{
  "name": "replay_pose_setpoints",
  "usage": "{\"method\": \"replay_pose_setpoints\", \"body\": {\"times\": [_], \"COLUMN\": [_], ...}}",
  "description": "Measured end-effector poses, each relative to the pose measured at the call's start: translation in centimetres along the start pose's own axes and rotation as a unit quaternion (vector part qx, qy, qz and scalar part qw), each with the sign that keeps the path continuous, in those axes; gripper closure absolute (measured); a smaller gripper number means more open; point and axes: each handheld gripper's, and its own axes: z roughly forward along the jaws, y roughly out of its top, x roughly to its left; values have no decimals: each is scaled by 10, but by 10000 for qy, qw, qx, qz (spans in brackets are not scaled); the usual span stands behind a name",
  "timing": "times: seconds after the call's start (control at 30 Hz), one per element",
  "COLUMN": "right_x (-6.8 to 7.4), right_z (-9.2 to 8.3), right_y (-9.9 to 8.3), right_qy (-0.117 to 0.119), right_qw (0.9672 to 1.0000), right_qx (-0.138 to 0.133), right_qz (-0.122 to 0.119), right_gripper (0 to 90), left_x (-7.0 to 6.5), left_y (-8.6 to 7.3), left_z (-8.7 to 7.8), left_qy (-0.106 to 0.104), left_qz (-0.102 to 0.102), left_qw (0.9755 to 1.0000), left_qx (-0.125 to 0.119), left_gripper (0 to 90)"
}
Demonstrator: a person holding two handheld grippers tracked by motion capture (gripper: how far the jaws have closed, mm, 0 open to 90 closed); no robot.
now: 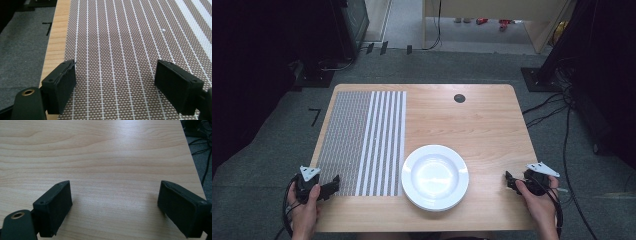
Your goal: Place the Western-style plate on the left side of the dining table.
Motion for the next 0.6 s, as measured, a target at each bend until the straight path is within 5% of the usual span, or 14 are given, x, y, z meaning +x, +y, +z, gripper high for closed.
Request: {"method": "replay_pose_setpoints", "body": {"times": [0.23, 0.43, 0.6], "right_x": [0, 0, -1], "right_z": [0, 0, 0], "right_y": [0, 0, 0], "right_qy": [1, 2, 57], "right_qw": [10000, 10000, 10000], "right_qx": [3, -1, 11], "right_qz": [0, -3, -50], "right_gripper": [118, 117, 115], "left_x": [-2, -7, -21], "left_y": [1, 14, 32], "left_z": [0, -11, -19], "left_qy": [111, -156, -188], "left_qz": [-6, -321, -293], "left_qw": [9999, 9991, 9984], "left_qx": [-18, -231, -437], "left_gripper": [180, 180, 180]}}
